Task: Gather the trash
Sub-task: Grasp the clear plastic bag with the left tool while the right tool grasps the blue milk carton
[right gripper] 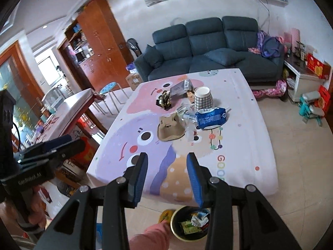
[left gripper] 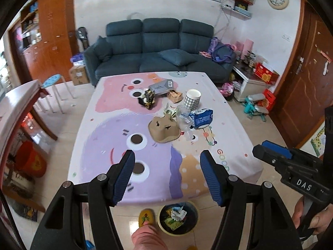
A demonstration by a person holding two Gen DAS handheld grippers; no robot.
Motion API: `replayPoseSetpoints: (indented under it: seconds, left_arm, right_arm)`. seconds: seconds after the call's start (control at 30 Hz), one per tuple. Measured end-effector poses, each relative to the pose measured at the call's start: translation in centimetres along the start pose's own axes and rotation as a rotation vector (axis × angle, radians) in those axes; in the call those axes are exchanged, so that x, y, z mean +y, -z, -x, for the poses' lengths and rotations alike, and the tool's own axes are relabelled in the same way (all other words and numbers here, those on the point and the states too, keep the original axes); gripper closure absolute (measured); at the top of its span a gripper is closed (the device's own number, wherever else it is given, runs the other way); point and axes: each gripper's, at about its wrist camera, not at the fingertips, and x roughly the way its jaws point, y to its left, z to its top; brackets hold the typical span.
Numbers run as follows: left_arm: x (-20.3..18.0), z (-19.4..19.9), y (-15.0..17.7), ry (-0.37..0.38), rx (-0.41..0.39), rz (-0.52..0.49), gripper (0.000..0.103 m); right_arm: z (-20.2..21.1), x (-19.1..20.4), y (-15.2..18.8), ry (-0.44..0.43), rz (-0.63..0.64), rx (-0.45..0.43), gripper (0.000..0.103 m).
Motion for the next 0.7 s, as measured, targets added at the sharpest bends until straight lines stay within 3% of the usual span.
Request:
replayPoseSetpoints:
  seconds: [0.23, 0.47, 0.57, 0.7]
  left_arm:
    - [1.3, -10.4, -6.4, 0.180, 0.146, -0.121, 0.040]
    - [0.4, -21.3, -11.5, 0.298, 0.284, -0.221, 0.040]
    - [-0.6, -25.8, -12.5, 0.342, 0.357, -0.257, 0.048]
    - [-1.8, -29.7, -12.5, 0.342, 0.445, -0.312, 0.057]
  right_arm:
    - [-7.2, -1.8, -3.7, 0.122, -0.166, 0.068, 0.064]
    - [-13.5, -4.0, -6.2, 0.190, -0.350, 0.111, 0.064]
    - [-15.8, -5.4, -6.8, 0.204, -0.431, 0.127, 0.063]
    - [-18.2, -7.0, -7.5, 0.239, -0.495, 0.151, 0.063]
